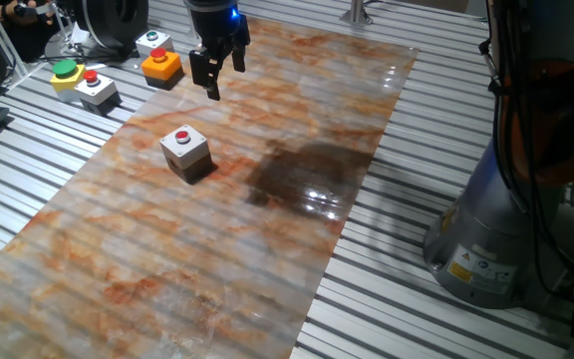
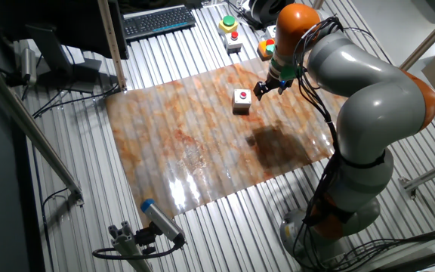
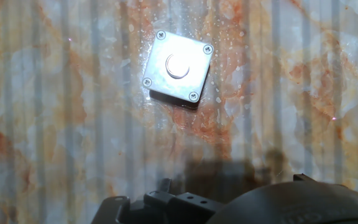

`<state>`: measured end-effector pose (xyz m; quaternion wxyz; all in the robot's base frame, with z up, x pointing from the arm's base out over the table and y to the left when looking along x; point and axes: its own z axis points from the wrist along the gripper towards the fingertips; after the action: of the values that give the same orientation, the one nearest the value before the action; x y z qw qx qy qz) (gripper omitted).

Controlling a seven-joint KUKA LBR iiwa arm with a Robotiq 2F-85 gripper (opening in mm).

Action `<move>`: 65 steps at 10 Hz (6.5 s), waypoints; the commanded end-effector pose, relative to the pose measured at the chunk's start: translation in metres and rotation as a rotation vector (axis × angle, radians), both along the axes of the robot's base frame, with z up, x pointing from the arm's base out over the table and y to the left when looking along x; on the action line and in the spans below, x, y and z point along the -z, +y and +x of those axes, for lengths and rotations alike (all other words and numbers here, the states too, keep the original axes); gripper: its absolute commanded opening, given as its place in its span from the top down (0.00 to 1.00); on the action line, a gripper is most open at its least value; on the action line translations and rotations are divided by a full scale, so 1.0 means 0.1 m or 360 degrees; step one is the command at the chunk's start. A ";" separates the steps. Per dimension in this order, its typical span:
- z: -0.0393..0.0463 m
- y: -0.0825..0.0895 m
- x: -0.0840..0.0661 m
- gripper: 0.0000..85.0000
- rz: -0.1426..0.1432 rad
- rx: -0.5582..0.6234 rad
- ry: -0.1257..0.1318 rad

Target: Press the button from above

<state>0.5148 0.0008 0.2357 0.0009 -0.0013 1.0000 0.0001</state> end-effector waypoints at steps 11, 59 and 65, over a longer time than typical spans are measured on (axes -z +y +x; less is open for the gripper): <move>0.001 0.00 -0.01 1.00 0.0005 0.0223 -0.0082; 0.687 0.36 -0.01 1.00 -0.0019 0.0338 0.0002; 0.831 0.41 -0.11 1.00 -0.0030 0.0357 0.0036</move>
<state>0.5980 0.0418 0.2468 -0.0108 0.1103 0.9938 -0.0093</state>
